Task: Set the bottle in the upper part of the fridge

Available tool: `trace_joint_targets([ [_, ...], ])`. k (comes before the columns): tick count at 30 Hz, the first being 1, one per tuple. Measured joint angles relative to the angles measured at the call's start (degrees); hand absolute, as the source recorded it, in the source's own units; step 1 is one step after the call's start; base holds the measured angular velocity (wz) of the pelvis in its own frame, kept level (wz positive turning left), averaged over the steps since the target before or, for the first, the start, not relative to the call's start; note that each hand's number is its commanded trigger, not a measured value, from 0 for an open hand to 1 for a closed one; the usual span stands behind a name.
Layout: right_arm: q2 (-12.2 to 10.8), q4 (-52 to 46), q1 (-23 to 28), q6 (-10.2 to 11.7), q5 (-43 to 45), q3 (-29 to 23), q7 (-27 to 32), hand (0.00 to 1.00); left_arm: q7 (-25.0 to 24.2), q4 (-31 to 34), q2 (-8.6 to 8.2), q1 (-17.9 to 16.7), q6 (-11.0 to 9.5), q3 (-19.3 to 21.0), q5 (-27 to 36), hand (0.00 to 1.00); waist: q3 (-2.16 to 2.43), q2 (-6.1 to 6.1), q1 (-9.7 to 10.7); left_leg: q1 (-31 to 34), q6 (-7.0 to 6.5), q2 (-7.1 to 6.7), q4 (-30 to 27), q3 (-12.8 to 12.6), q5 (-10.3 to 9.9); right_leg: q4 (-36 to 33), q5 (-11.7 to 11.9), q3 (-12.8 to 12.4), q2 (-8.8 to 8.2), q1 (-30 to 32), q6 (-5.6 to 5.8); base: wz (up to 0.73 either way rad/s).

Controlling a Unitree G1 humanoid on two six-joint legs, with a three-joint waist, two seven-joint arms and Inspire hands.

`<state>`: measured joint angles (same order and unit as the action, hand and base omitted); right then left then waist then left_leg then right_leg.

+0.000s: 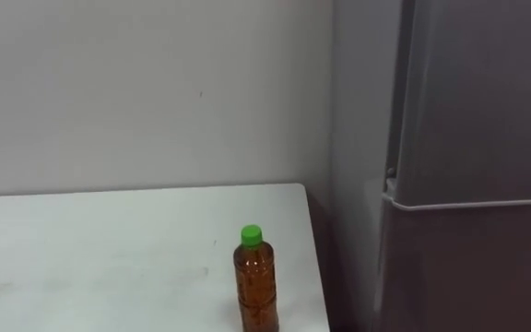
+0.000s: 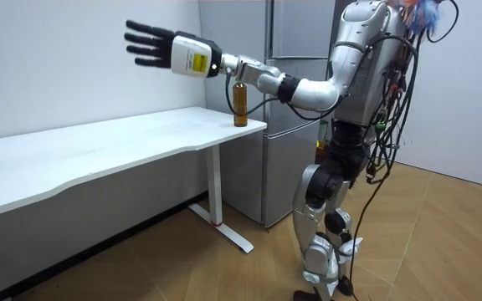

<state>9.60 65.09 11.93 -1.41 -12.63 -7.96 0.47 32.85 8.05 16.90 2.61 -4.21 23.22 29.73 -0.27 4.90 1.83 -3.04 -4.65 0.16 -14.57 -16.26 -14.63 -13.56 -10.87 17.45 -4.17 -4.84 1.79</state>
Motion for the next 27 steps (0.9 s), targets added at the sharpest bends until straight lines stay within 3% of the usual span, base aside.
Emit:
trace_joint_targets([
  [6, -0.2, -0.3, -0.6, 0.0, 0.1, 0.6, -1.0, 0.0, -4.4, 3.5, -0.25, 4.6, 1.3, -3.4, -0.5, 0.0, -0.16, -0.49, 1.3, 0.4, -0.01, 0.05, -0.1, 0.2, 0.0, 0.0, 0.0, -0.1, 0.05, 0.2, 0.0, 0.03],
  [10, -0.2, -0.3, -1.2, 0.0, -0.4, 1.2, -1.3, 0.0, -8.1, 7.0, -0.74, 4.9, 1.9, -7.5, -0.4, 0.0, -0.1, -0.5, 2.6, 0.4, -0.01, 0.09, 0.1, -0.1, 0.0, 0.4, 0.1, -0.1, 0.14, 0.2, 0.0, 0.0],
  [14, -0.1, 0.4, -2.2, 0.0, 0.1, 2.2, -1.0, 0.0, -11.0, 7.1, -3.05, 7.6, 3.1, -12.0, -0.5, 0.0, -0.08, -0.61, 4.7, 0.4, 0.0, 0.23, 0.1, -0.3, 0.0, 0.9, 0.3, -0.2, 0.25, 0.0, -0.02, -0.01],
  [20, 0.4, 1.6, -4.3, -0.8, -0.2, 4.6, -0.6, 0.0, -16.2, 7.9, -3.31, 10.1, 4.5, -21.5, 0.0, 0.0, -0.06, -0.59, 6.4, 0.4, -0.04, 0.35, 0.5, -1.3, 0.0, 0.9, 0.8, -1.6, 0.25, 1.0, -0.04, -0.11],
  [23, 0.4, 1.4, -4.6, -1.1, -0.2, 6.0, -0.6, 0.0, -19.7, 7.7, -5.21, 11.9, 5.7, -24.5, 0.1, 0.0, -0.11, -0.89, 7.4, 0.3, -0.13, 0.28, 1.0, -1.7, 0.2, 0.9, 0.9, -1.5, 0.18, 1.1, 0.0, -0.04],
  [27, 0.4, 1.5, -5.2, -1.2, -0.3, 6.8, -0.6, 0.0, -22.8, 7.5, -6.35, 15.0, 7.0, -26.9, 0.1, 0.0, -0.21, -1.28, 7.8, 0.3, -0.07, 0.31, 1.1, -2.1, 0.3, 0.9, 1.0, -1.7, 0.19, 1.8, -0.09, -0.07],
])
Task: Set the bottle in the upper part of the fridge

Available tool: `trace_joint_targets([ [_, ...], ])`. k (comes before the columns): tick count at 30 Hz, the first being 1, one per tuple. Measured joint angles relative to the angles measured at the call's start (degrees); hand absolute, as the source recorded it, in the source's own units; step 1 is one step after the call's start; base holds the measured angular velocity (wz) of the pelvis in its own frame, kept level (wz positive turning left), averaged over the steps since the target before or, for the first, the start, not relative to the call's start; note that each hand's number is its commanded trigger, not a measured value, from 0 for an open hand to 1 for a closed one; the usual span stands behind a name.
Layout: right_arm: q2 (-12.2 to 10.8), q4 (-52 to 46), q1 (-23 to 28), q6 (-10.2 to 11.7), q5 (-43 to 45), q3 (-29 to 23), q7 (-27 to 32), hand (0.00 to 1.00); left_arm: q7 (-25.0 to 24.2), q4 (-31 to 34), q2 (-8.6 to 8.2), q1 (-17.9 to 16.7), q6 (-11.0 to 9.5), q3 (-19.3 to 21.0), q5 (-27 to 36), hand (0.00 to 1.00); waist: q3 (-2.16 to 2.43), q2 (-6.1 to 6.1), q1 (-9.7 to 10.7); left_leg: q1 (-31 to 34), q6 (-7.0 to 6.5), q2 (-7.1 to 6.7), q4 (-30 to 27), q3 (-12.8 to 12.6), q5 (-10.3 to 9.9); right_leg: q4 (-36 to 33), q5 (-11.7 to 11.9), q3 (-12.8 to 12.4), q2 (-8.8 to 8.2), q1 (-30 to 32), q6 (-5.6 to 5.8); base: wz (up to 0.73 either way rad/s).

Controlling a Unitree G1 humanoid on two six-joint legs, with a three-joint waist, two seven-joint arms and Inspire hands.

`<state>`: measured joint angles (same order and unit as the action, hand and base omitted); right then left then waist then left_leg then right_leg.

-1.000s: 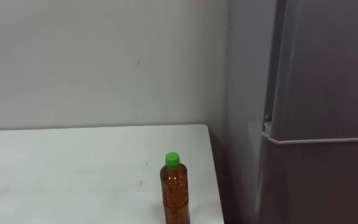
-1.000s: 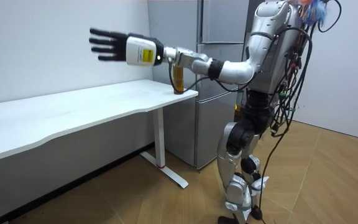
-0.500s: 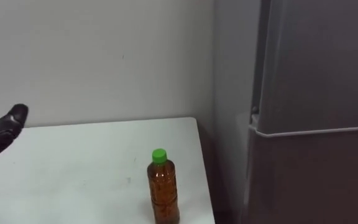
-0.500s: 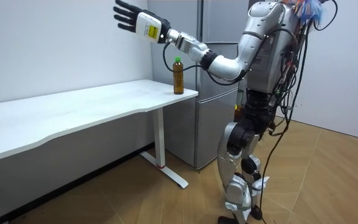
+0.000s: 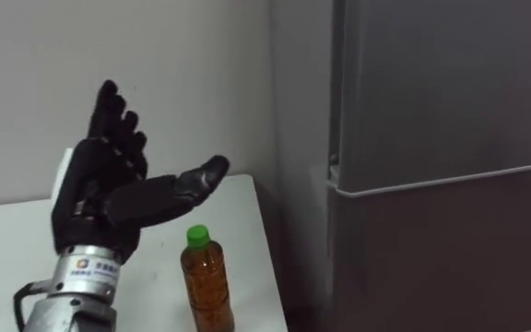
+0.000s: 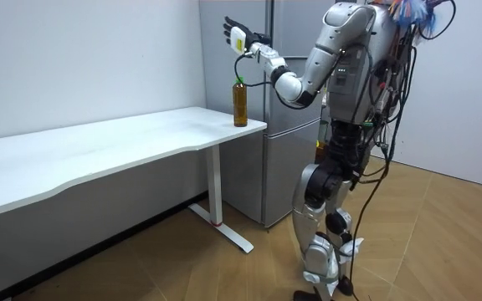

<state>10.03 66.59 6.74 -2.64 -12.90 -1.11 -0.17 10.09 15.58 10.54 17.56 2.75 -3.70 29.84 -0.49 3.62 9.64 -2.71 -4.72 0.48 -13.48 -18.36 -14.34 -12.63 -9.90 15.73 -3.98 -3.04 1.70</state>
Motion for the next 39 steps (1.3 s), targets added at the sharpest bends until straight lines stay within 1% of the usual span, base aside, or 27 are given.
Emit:
trace_joint_targets([
  [2, 0.2, 0.2, 0.0, -0.2, -0.1, 0.0, 0.0, 0.0, -1.6, -1.2, -0.19, 2.1, 0.5, -1.8, 0.0, 0.0, 0.12, 0.0, 0.4, 0.0, 0.0, 0.02, 0.1, -0.1, 0.0, 0.1, 0.0, 0.0, 0.1, 0.0, 0.03, 0.0],
  [3, 0.2, 0.2, -0.1, -0.5, -0.1, 0.0, 0.0, 0.0, -1.9, -1.4, -0.29, 2.5, 0.9, -2.2, 0.0, 0.0, 0.18, 0.08, 0.5, 0.0, 0.0, 0.01, 0.1, -0.1, 0.0, 0.1, 0.1, 0.0, 0.12, 0.0, 0.04, 0.0],
  [4, 0.4, 0.2, -0.3, -0.8, -0.1, 0.1, 0.0, 0.0, -2.7, -1.6, -0.47, 2.7, 1.3, -2.7, 0.0, 0.0, 0.45, 0.49, 0.7, -0.1, 0.0, 0.01, 0.2, -0.3, 0.0, 0.1, 0.1, -0.2, 0.14, 0.0, 0.04, -0.05],
  [5, 0.7, 0.2, -0.5, -1.0, -0.2, 1.1, 0.0, 0.0, -3.3, -2.0, -0.6, 2.9, 1.8, -3.4, 0.0, 0.0, 0.4, 0.42, 0.9, -0.3, 0.0, 0.01, 0.2, -0.4, 0.0, 0.1, 0.1, -0.8, 0.17, 0.1, 0.06, -0.08],
  [6, 0.9, 0.3, -0.6, -1.1, -0.2, 1.6, 0.0, 0.0, -3.6, -2.3, -0.76, 2.9, 2.0, -3.6, 0.0, 0.0, 0.47, 0.56, 1.0, -0.4, 0.0, 0.02, 0.3, -0.5, 0.0, 0.1, 0.1, -1.0, 0.21, 0.1, 0.06, -0.09],
  [7, 1.1, 0.3, -0.9, -1.2, -0.3, 2.2, 0.0, 0.0, -4.2, -3.0, -1.01, 3.0, 2.1, -4.3, 0.5, 0.0, 0.41, 0.64, 1.3, -0.4, 0.0, 0.02, 0.3, -0.5, 0.0, 0.1, 0.1, -1.3, 0.24, 0.1, 0.06, -0.06],
  [9, 1.3, 0.2, -1.2, -1.2, -0.3, 2.6, 0.1, 0.0, -4.6, -3.2, -1.13, 3.0, 2.7, -5.8, 2.4, 0.0, 0.45, 1.02, 1.9, -0.2, 0.0, 0.02, 0.4, -0.5, 0.0, 0.1, 0.1, -1.4, 0.35, 0.1, 0.06, -0.02],
  [11, 1.3, 0.2, -1.4, -1.2, -0.3, 2.6, 0.3, 0.0, -6.5, -3.2, -1.96, 3.0, 3.7, -6.7, 4.4, 0.0, 0.38, 1.35, 2.6, 0.0, 0.01, 0.06, 0.4, -0.7, 0.0, 0.1, 0.1, -1.6, 0.27, 0.2, 0.04, -0.02],
  [12, 1.3, 0.2, -1.4, -1.2, -0.5, 2.7, 0.3, 0.0, -6.9, -3.2, -2.22, 3.0, 3.8, -6.8, 4.7, 0.0, 0.37, 1.45, 2.8, 0.0, 0.02, 0.12, 0.4, -0.7, 0.0, 0.1, 0.1, -1.6, 0.19, 0.2, 0.02, -0.04],
  [14, 1.4, 0.2, -1.4, -1.2, -1.2, 3.5, 0.8, 0.0, -8.2, -3.3, -2.79, 3.6, 3.8, -7.6, 7.3, 0.0, 0.34, 1.59, 3.0, 0.2, 0.09, 0.27, 0.4, -1.1, 0.1, 0.1, 0.2, -1.6, 0.22, 0.2, -0.04, -0.05],
  [15, 1.5, 0.2, -1.4, -1.2, -1.3, 4.0, 0.9, 0.0, -8.5, -3.3, -2.95, 4.0, 3.9, -8.0, 7.7, 0.0, 0.33, 1.56, 3.0, 0.2, 0.11, 0.28, 0.4, -1.1, 0.1, 0.1, 0.2, -1.6, 0.23, 0.2, -0.06, 0.0],
  [17, 1.5, 0.3, -1.6, -1.2, -1.2, 4.5, 1.4, 0.0, -10.3, -3.9, -3.95, 5.4, 3.9, -9.4, 8.3, 0.0, 0.29, 1.51, 3.0, 0.2, 0.13, 0.29, 0.4, -1.1, 0.1, 0.2, 0.2, -1.5, 0.24, 0.2, -0.06, 0.0],
  [20, 1.5, 0.3, -1.6, -1.2, -1.1, 5.0, 2.1, 0.0, -11.7, -4.5, -4.87, 6.0, 4.0, -10.2, 8.3, 0.0, 0.29, 1.54, 3.0, 0.2, 0.13, 0.29, 0.4, -1.2, 0.1, 0.2, 0.2, -1.6, 0.26, 0.2, -0.07, 0.0],
  [24, 1.5, 0.3, -1.8, -1.2, -1.1, 5.7, 2.6, 0.0, -12.1, -4.5, -5.15, 6.1, 4.0, -10.3, 8.3, 0.0, 0.3, 1.61, 3.2, 1.1, 0.11, 0.33, 0.0, -0.8, 0.1, 1.1, 0.4, -1.4, 0.39, 0.2, -0.09, 0.05],
  [26, 1.6, 0.3, -1.9, -1.2, -1.3, 6.6, 3.0, 0.0, -12.1, -4.5, -5.5, 6.2, 4.0, -11.0, 8.3, 0.0, 0.19, 1.69, 3.2, 1.3, 0.11, 0.33, 0.0, -0.7, 0.1, 1.2, 0.4, -1.3, 0.38, 0.3, -0.09, 0.06],
  [28, 1.7, 0.3, -2.1, -1.2, -1.1, 6.6, 3.1, 0.0, -12.1, -4.5, -5.76, 6.3, 4.0, -11.0, 8.3, 0.0, 0.26, 1.84, 3.2, 1.3, 0.11, 0.31, 0.0, -0.7, 0.1, 1.4, 0.4, -1.3, 0.39, 0.3, -0.08, 0.0],
  [29, 1.7, 0.3, -2.3, -1.2, -0.9, 6.6, 3.1, 0.0, -12.1, -4.5, -5.94, 6.4, 4.1, -11.0, 8.3, 0.24, 0.3, 1.91, 3.2, 1.2, 0.12, 0.3, 0.1, -0.7, 0.1, 1.8, 0.4, -1.3, 0.44, 0.1, -0.06, 0.0],
  [30, 1.7, 0.3, -2.3, -1.3, -0.9, 6.6, 3.1, 0.0, -12.1, -4.5, -6.02, 6.4, 4.2, -11.0, 8.3, 0.55, 0.32, 1.94, 3.2, 1.2, 0.12, 0.3, 0.1, -0.7, 0.1, 1.9, 0.4, -1.3, 0.47, 0.1, -0.05, 0.0],
  [31, 1.7, 0.3, -2.4, -1.3, -0.6, 6.6, 3.1, 0.0, -12.1, -4.5, -6.17, 6.5, 4.2, -11.0, 8.3, 0.75, 0.36, 2.01, 3.2, 1.2, 0.13, 0.3, 0.1, -0.7, 0.1, 1.9, 0.4, -1.2, 0.44, 0.1, -0.05, 0.0],
  [32, 1.7, 0.3, -2.5, -1.4, -0.5, 6.6, 3.1, 0.0, -12.1, -4.5, -6.34, 6.5, 4.2, -11.0, 8.3, 1.0, 0.37, 2.03, 3.2, 1.1, 0.13, 0.29, 0.0, -0.7, 0.1, 1.9, 0.4, -1.1, 0.43, 0.1, -0.04, 0.03],
  [35, 2.0, 0.6, -2.9, -2.2, -0.5, 6.6, 3.0, 0.0, -11.9, -4.5, -6.31, 6.5, 4.3, -10.8, 8.3, 1.0, 0.35, 2.01, 3.2, 1.2, 0.14, 0.24, 0.0, -0.7, 0.1, 1.9, 0.4, -0.4, 0.24, 0.1, -0.03, 0.07],
  [37, 2.0, 0.7, -2.9, -2.2, -0.5, 6.7, 2.9, 0.0, -11.6, -4.7, -6.03, 6.5, 4.4, -10.5, 8.3, 1.0, 0.33, 2.0, 3.1, 1.4, 0.13, 0.21, 0.0, -0.7, 0.1, 2.0, 0.4, 0.2, 0.11, 0.1, 0.0, 0.15],
  [39, 2.1, 0.7, -2.9, -2.2, -0.5, 6.9, 2.9, 0.0, -11.3, -4.8, -5.82, 6.5, 4.4, -10.2, 8.3, 1.0, 0.32, 1.99, 3.0, 1.4, 0.13, 0.21, 0.1, -0.7, 0.1, 2.0, 0.5, 0.2, 0.09, 0.1, 0.04, 0.08],
])
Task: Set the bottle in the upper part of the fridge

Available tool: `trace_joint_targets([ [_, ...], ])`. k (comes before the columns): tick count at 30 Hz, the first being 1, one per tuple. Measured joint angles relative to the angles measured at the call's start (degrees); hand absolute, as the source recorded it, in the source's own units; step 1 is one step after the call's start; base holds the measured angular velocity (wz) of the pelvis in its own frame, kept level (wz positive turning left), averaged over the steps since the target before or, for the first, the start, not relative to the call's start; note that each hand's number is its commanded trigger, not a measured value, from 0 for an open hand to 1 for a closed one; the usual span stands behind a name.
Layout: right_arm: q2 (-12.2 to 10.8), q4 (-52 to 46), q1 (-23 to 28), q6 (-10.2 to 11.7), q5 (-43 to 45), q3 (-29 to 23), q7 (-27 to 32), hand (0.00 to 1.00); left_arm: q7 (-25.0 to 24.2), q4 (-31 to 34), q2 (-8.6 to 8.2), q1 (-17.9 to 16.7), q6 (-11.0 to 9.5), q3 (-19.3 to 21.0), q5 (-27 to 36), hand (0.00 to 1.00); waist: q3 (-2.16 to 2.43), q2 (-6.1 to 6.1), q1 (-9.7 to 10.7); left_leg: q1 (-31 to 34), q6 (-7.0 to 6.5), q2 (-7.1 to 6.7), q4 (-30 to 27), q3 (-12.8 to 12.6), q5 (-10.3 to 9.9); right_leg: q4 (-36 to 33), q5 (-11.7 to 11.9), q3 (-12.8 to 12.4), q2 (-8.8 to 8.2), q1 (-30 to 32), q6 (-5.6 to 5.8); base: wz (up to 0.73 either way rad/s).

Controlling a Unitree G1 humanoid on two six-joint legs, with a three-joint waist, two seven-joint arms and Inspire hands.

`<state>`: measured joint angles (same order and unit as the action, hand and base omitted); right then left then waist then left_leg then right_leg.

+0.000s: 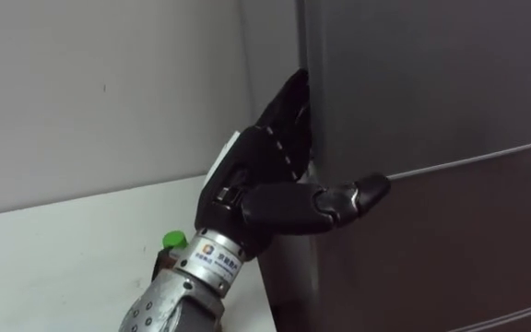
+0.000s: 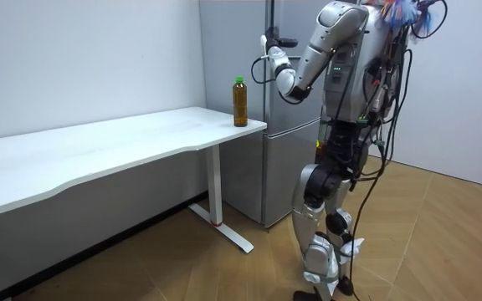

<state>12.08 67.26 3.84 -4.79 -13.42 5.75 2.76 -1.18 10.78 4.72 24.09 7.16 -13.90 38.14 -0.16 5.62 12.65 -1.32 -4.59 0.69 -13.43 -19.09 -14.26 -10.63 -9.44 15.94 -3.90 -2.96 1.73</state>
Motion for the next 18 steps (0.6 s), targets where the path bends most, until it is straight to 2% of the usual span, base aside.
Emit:
trace_joint_targets([
  [1, 0.1, 0.0, 0.0, 0.1, 0.0, 0.3, 0.0, 0.0, 0.3, 0.0, 0.0, 0.0, -0.1, 0.0, 0.0, 1.0, 0.0, 0.0, 0.0, 0.0, 0.0, -0.01, 0.1, 0.0, 0.0, 0.0, 0.0, 0.0, -0.01, 0.0, 0.01, 0.0],
  [2, 0.1, 0.0, 0.0, 0.2, 0.0, 0.5, 0.1, 0.0, 0.3, 0.0, -0.13, 0.0, -0.1, 0.0, 0.0, 0.95, -0.02, -0.04, 0.0, -0.1, 0.0, -0.03, 0.1, 0.0, 0.0, 0.0, 0.0, 0.0, -0.02, 0.0, 0.01, 0.0],
  [3, 0.1, 0.0, 0.0, 0.3, 0.0, 0.6, 0.1, 0.0, 0.3, 0.0, -0.18, 0.0, -0.1, -0.1, 0.1, 0.67, -0.02, -0.04, 0.0, -0.1, 0.0, -0.04, 0.2, 0.0, 0.0, 0.0, 0.0, 0.0, -0.02, -0.1, 0.01, 0.0],
  [4, 0.2, -0.1, 0.2, 0.4, -0.1, 0.9, 0.1, 0.0, 0.3, 0.3, 0.13, 0.0, -0.5, -0.6, 0.1, 0.63, -0.03, -0.05, -0.3, -0.2, 0.0, -0.07, 0.2, 0.0, 0.0, 0.0, 0.0, -0.1, -0.04, -0.1, 0.02, 0.05],
  [6, 0.3, -0.1, 0.1, 0.3, -0.1, 1.4, 0.1, 0.0, 0.3, 0.6, 0.42, 0.0, -0.6, -1.4, 0.1, 0.22, -0.07, -0.11, -0.5, -0.1, -0.02, -0.14, 0.2, 0.0, 0.0, 0.0, 0.1, -0.1, -0.1, -0.2, 0.14, 0.07],
  [8, 0.4, -0.1, -0.1, 0.4, -0.1, 1.8, 0.0, 0.0, 0.6, 0.6, 0.5, 0.0, -0.5, -1.6, 0.1, 0.0, -0.11, -0.17, -0.5, -0.2, -0.08, -0.18, 0.5, 0.0, 0.0, 0.0, 0.2, -0.2, -0.11, -0.1, 0.32, 0.0],
  [18, 0.7, -0.1, -0.1, -0.2, 0.0, 1.8, -0.4, 0.0, 0.3, 0.6, 0.5, 0.0, -0.5, -2.1, 1.8, 0.0, -0.02, -0.03, -0.6, -0.2, -0.28, -0.2, 0.6, -0.2, 0.1, 0.0, 0.3, -0.1, -0.19, 0.1, 0.39, 0.0],
])
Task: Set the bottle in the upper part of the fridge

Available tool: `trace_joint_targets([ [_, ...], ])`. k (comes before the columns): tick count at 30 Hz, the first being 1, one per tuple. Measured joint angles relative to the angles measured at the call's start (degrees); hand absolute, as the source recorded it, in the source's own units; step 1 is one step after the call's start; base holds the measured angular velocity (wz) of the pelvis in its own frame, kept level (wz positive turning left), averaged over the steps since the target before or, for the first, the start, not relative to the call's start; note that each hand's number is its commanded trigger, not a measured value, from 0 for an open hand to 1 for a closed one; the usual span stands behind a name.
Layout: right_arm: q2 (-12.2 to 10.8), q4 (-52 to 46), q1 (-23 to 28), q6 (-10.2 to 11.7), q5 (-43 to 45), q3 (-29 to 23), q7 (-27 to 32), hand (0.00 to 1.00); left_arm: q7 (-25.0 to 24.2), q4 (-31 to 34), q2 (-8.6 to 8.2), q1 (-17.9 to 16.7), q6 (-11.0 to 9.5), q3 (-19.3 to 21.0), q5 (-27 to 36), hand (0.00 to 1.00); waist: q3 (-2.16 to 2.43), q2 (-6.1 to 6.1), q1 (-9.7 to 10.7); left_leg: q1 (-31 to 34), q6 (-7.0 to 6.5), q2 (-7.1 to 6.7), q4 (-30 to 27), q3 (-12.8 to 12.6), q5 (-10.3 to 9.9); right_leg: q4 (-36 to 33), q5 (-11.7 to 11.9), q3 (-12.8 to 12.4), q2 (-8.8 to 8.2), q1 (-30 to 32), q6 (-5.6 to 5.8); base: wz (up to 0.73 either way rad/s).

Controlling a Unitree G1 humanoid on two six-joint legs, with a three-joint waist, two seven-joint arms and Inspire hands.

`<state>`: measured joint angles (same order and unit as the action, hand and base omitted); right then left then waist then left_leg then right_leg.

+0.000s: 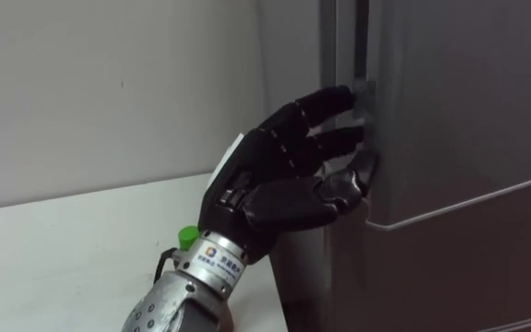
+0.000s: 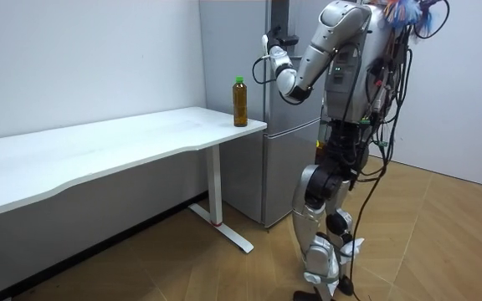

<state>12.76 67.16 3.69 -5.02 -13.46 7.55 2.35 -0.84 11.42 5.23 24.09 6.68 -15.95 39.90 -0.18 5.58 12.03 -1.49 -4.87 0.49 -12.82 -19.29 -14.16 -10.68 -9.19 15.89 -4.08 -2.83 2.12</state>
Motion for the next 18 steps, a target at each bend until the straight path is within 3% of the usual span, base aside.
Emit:
trace_joint_targets([
  [18, 0.4, -0.1, 0.0, 0.0, -0.9, 0.4, -1.3, 0.0, -2.4, -0.2, 0.26, 0.0, 0.1, -1.3, 0.4, 0.0, 0.03, -0.05, 0.1, -0.1, -0.04, -0.01, -0.1, -0.2, 0.0, 0.0, 0.1, -0.2, -0.04, 0.0, 0.08, 0.0],
])
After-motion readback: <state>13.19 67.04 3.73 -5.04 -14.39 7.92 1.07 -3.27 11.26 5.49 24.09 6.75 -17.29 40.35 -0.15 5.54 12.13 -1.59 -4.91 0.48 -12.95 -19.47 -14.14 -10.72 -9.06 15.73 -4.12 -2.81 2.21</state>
